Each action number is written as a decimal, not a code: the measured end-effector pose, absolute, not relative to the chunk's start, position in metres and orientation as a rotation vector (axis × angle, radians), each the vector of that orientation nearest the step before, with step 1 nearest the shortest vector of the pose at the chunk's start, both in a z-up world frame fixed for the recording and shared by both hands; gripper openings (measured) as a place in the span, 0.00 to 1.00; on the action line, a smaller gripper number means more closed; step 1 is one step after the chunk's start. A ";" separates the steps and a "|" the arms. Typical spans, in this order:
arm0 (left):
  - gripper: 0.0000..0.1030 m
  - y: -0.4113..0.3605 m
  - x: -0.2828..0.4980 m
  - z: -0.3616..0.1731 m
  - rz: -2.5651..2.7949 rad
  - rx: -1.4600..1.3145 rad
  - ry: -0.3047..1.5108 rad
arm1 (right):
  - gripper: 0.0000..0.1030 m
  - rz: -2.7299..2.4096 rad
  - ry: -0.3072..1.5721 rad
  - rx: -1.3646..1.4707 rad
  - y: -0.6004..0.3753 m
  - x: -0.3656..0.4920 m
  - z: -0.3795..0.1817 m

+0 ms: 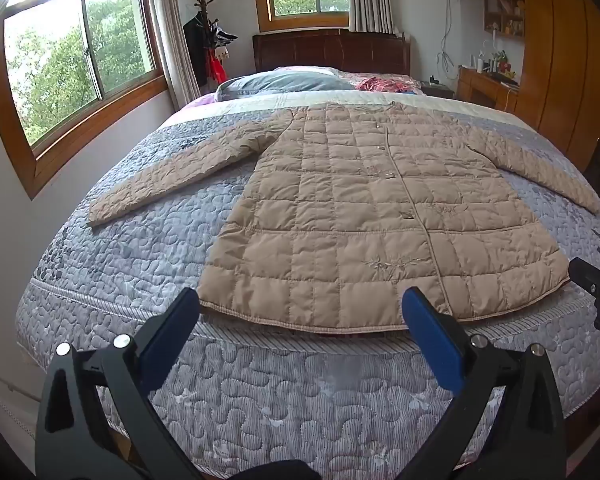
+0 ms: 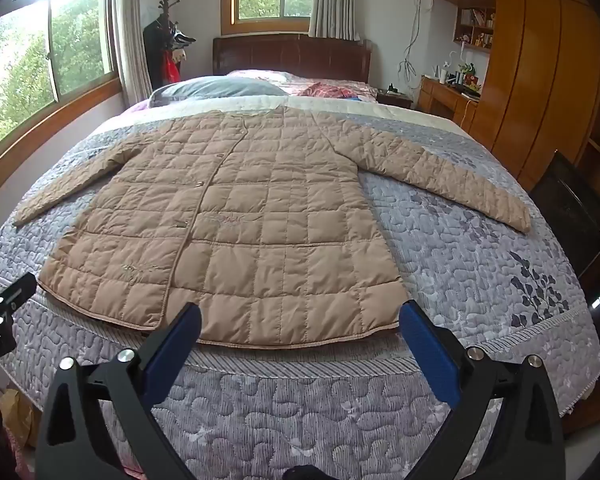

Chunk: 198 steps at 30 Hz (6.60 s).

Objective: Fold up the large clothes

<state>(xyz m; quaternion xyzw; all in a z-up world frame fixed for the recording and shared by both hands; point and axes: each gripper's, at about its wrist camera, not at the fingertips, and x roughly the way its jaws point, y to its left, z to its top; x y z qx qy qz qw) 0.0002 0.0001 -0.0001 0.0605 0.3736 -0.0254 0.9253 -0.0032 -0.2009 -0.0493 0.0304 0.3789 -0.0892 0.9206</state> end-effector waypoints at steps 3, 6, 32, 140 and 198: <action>0.97 0.000 0.000 0.000 -0.050 0.125 0.766 | 0.96 -0.182 0.780 0.064 -0.201 -0.003 -0.049; 0.97 0.001 0.000 0.000 -0.048 0.124 0.762 | 0.96 -0.184 0.778 0.064 -0.201 -0.003 -0.049; 0.97 0.000 0.000 0.000 -0.048 0.130 0.761 | 0.96 -0.182 0.779 0.062 -0.200 -0.002 -0.049; 0.67 -0.253 0.388 -0.088 -0.411 0.019 1.178 | 0.66 -0.459 0.999 0.700 -0.707 0.157 -0.158; 0.16 -0.378 0.357 -0.094 -0.762 -0.024 1.199 | 0.34 -0.339 0.778 0.567 -0.569 0.252 -0.088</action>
